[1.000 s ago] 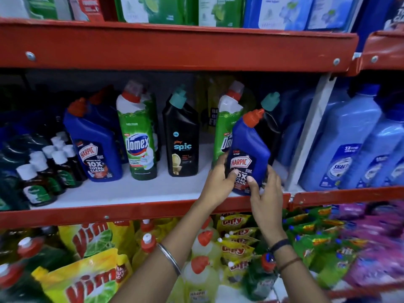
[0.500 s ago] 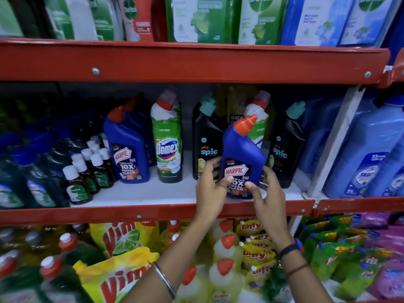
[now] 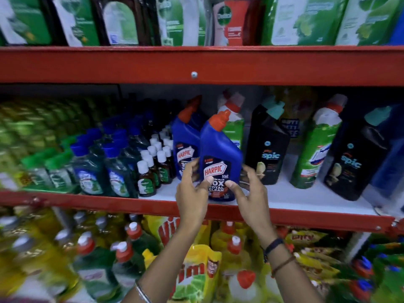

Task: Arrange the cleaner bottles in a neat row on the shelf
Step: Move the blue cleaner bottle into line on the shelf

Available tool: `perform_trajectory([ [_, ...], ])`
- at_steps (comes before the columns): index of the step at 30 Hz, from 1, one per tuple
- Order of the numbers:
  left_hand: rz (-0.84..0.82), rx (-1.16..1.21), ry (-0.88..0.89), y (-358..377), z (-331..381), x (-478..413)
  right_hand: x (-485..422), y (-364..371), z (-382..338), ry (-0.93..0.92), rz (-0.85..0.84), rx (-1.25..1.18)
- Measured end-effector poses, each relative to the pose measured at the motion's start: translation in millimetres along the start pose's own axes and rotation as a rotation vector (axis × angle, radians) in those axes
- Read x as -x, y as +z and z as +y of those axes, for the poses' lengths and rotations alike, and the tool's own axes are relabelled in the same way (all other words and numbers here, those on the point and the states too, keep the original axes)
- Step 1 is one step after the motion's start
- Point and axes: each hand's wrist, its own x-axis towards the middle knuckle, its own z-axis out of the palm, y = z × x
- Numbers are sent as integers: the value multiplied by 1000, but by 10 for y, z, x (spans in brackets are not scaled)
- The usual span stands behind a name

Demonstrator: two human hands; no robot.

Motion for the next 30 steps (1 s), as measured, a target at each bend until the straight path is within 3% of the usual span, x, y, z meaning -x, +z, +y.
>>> perform_trajectory([
  [13, 89, -116, 10, -527, -316, -320, -121, 731, -123, 27, -110, -9],
  [24, 44, -138, 36, -561, -421, -352, -203, 769, -58, 37, -136, 33],
  [30, 227, -55, 179, -291, -215, -89, -137, 487, -73, 74, -132, -53],
])
